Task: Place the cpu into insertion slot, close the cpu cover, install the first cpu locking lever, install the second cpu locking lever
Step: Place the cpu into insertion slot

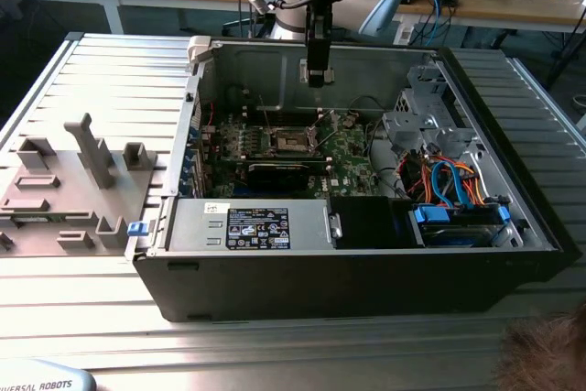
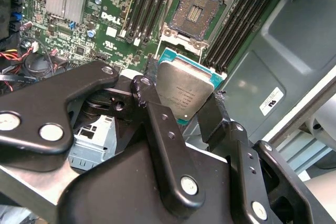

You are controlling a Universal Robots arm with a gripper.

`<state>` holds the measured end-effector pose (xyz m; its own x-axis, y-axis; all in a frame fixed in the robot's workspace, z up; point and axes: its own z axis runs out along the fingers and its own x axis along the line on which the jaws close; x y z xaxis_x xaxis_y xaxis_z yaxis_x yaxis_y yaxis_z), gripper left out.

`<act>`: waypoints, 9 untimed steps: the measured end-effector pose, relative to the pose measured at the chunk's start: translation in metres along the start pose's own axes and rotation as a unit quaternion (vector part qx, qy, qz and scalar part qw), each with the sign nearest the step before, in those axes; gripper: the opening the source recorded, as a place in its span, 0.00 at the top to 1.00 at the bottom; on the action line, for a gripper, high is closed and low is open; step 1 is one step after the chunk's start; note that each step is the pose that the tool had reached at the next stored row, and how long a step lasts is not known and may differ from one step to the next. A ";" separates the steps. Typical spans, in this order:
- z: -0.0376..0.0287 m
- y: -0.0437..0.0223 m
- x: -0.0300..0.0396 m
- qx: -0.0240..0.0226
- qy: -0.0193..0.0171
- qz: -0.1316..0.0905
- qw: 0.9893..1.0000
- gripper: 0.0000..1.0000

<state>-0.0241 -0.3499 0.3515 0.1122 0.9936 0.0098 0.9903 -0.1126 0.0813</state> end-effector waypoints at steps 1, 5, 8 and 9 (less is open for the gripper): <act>0.0001 0.0000 0.0000 0.000 0.000 0.000 1.000 0.46; 0.0002 0.0000 0.0000 0.000 0.000 0.001 1.000 0.46; 0.0004 0.0000 0.0000 0.000 -0.001 0.003 1.000 0.46; 0.0004 0.0000 0.0000 0.000 -0.001 0.004 1.000 0.46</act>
<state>-0.0240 -0.3499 0.3510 0.1210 0.9926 0.0087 0.9893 -0.1213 0.0814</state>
